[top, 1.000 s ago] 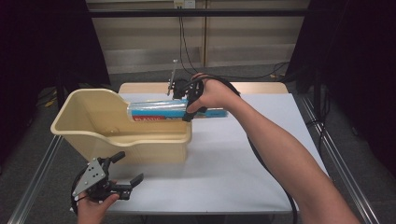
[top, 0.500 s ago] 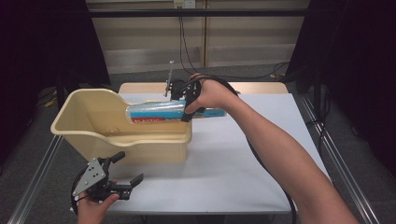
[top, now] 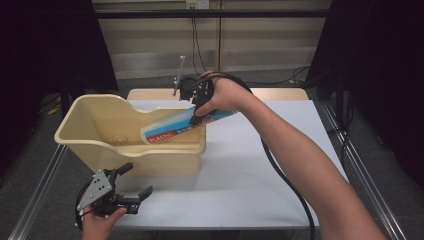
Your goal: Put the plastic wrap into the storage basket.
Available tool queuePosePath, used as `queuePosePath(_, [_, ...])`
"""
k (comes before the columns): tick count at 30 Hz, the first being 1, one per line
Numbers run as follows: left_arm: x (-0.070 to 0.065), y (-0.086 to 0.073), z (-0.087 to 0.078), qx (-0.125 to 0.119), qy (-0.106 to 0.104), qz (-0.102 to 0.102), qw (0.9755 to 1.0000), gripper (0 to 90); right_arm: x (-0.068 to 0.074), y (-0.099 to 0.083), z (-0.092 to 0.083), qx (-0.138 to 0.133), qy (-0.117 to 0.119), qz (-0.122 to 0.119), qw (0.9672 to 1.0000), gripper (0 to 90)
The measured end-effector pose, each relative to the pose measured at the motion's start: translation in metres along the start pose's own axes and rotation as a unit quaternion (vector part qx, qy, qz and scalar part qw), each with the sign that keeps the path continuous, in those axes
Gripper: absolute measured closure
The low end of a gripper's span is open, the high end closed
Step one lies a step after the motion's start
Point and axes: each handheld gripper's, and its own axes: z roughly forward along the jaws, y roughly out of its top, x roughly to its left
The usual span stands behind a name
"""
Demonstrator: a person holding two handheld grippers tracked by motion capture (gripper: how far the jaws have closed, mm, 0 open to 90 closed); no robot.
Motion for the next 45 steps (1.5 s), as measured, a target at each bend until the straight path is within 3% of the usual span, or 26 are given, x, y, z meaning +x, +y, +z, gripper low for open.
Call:
queuePosePath(4, [-0.001,0.0,-0.001,0.001,0.001,0.003,1.0,2.3,-0.001,0.009,-0.014,-0.024,-0.019,-0.004,0.9995,17.4])
queuePosePath(8, [0.0,0.0,-0.001,0.0,0.0,0.001,1.0,2.3,-0.009,0.0,-0.024,-0.044,-0.012,0.034,0.9984,10.5])
queuePosePath(12, [0.0,0.0,0.001,0.001,-0.001,0.0,1.0,2.3,-0.011,-0.009,-0.031,-0.061,-0.006,0.049,0.9969,8.0])
queuePosePath(26, [-0.003,0.0,0.001,0.006,0.0,0.003,1.0,2.3,-0.006,-0.043,-0.048,-0.084,0.01,0.081,0.9931,4.3])
queuePosePath(36, [-0.005,0.0,0.003,0.007,0.001,0.0,1.0,2.3,0.0,-0.08,-0.053,-0.096,0.004,0.097,0.9906,3.6])
queuePosePath(45, [-0.005,0.0,0.004,0.01,0.003,0.002,0.9999,2.3,0.004,-0.118,-0.048,-0.083,-0.011,0.109,0.9905,4.9])
